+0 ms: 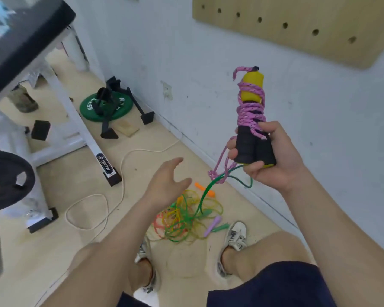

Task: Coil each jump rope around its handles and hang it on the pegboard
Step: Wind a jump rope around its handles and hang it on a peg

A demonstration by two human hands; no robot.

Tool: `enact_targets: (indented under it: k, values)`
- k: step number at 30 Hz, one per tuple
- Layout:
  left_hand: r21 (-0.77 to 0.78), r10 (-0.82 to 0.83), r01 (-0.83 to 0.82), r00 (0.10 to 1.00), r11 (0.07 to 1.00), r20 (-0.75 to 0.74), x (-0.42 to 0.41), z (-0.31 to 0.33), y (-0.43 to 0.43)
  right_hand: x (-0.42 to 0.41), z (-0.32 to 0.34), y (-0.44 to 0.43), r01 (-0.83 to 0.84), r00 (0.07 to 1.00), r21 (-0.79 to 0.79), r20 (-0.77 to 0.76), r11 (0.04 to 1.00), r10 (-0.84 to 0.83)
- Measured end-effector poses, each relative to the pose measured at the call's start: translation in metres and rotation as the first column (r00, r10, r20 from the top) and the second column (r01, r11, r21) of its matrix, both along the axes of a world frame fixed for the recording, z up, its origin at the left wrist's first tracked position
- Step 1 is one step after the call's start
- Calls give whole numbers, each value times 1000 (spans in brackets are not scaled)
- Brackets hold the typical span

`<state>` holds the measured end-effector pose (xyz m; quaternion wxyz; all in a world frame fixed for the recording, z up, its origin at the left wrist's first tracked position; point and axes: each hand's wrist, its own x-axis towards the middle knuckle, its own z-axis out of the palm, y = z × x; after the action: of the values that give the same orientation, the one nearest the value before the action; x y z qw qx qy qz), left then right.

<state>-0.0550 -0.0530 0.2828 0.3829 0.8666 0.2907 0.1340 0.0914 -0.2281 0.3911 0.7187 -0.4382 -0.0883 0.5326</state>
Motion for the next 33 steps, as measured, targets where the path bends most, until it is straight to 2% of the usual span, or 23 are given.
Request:
enact_targets:
  k: [2, 5, 7, 9, 12, 14, 15, 16, 17, 18, 19, 20, 21, 23, 24, 26, 27, 30, 31, 33]
  values:
    - [-232, -119, 110, 993, 966, -25, 23, 17, -30, -8, 8, -1, -63, 997, 4, 37, 998, 63]
    - [-566, -351, 220, 927, 794, -132, 34, 31, -62, -10, 11, -2, -71, 995, 5, 77, 997, 71]
    - [-752, -330, 140, 938, 644, -108, 27, 34, -67, -5, 9, -6, -34, 995, -24, 95, 999, 36]
    - [-832, -185, 79, 982, 550, -30, 19, 35, -60, 0, 3, -11, 27, 988, -110, 157, 994, -10]
    - [-792, 43, 38, 996, 610, 80, 14, 43, -36, 9, -14, -17, 231, 946, -294, 290, 927, -144]
    - [-795, 221, 14, 958, 607, 185, 7, 52, -16, 16, -24, -21, 352, 920, -345, 300, 870, -253]
    - [-748, 257, -19, 945, 663, 204, 4, 55, -5, 19, -29, -24, 381, 913, -360, 293, 852, -284]
    - [-630, 233, -76, 957, 773, 171, 2, 55, 7, 21, -33, -26, 383, 913, -378, 296, 843, -282]
    - [-402, 152, -119, 987, 908, 51, 1, 52, 18, 23, -36, -26, 357, 920, -400, 305, 844, -245]
    - [-81, 63, -79, 982, 994, -179, 0, 43, 27, 24, -39, -25, 310, 932, -419, 312, 853, -185]
    - [142, 4, 52, 930, 989, -367, -1, 34, 31, 23, -41, -22, 241, 945, -430, 308, 870, -110]
    - [214, -55, 164, 897, 963, -438, 1, 27, 30, 23, -43, -18, 155, 957, -429, 288, 890, -28]
    - [157, -139, 212, 914, 964, -381, 6, 21, 26, 22, -44, -12, 51, 968, -411, 246, 910, 56]
    - [-152, -230, 223, 973, 963, -31, 18, 22, 12, 23, -50, 2, -177, 966, -317, 125, 932, 226]
    - [-325, -201, 227, 973, 918, 112, 28, 26, 7, 25, -54, 10, -281, 950, -253, 66, 926, 306]
    - [-576, -82, 218, 964, 788, 253, 46, 27, 6, 30, -66, 26, -443, 896, -124, -37, 888, 442]
    - [-617, -40, 213, 959, 758, 281, 53, 24, 10, 31, -71, 34, -507, 861, -65, -77, 859, 502]
    - [-572, 2, 83, 989, 816, 145, 63, 13, 26, 38, -91, 63, -651, 739, 104, -138, 752, 659]
    - [-563, -59, 116, 991, 818, 119, 67, 3, 34, 42, -98, 72, -672, 707, 153, -155, 724, 690]
    - [-611, -253, 277, 959, 741, 129, 78, -8, 41, 50, -111, 90, -695, 666, 198, -184, 691, 723]
